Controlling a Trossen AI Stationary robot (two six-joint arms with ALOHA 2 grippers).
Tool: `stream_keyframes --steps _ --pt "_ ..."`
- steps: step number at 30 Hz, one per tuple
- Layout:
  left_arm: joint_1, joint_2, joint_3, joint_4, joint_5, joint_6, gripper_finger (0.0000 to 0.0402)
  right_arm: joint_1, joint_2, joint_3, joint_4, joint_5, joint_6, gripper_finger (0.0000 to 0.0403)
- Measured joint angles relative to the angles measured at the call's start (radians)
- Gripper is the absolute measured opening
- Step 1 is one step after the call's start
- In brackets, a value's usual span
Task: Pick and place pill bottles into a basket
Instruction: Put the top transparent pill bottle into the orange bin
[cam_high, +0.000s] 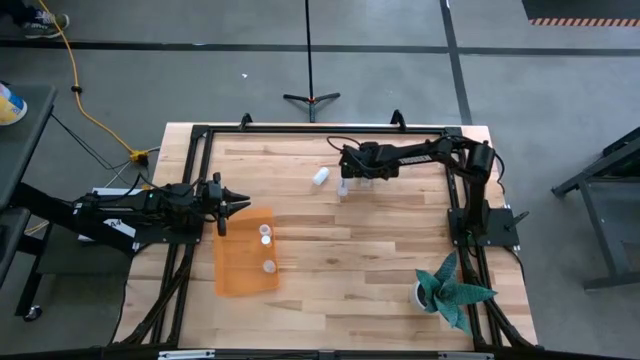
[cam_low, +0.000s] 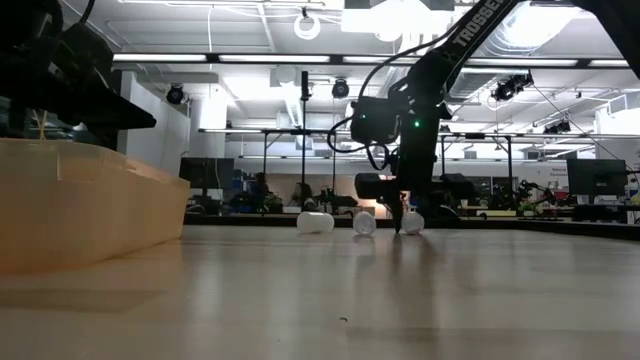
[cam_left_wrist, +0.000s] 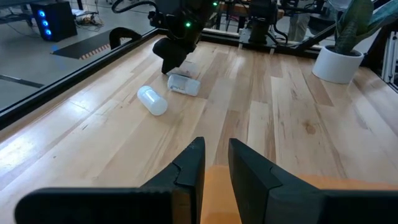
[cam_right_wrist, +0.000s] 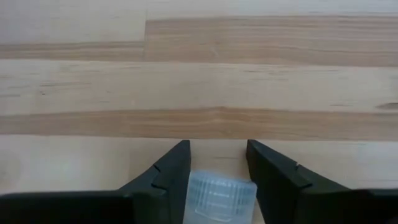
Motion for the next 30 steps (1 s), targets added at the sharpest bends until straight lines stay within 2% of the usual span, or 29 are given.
stream_keyframes --steps 9,15,24,30 --pt "0.000 0.000 0.000 0.000 0.000 0.000 0.0108 0.000 0.000 0.000 0.002 -0.044 -0.014 0.0143" --pt "0.000 0.000 0.000 0.000 0.000 0.000 0.0108 0.000 -0.001 0.000 0.003 -0.042 -0.017 0.0124" --pt "0.000 0.000 0.000 0.000 0.000 0.000 0.0108 0.005 -0.003 -0.001 0.030 -0.025 -0.101 0.0129" --pt "0.000 0.000 0.000 0.000 0.000 0.000 0.0108 0.023 -0.004 0.044 0.023 -0.024 -0.172 0.0124"
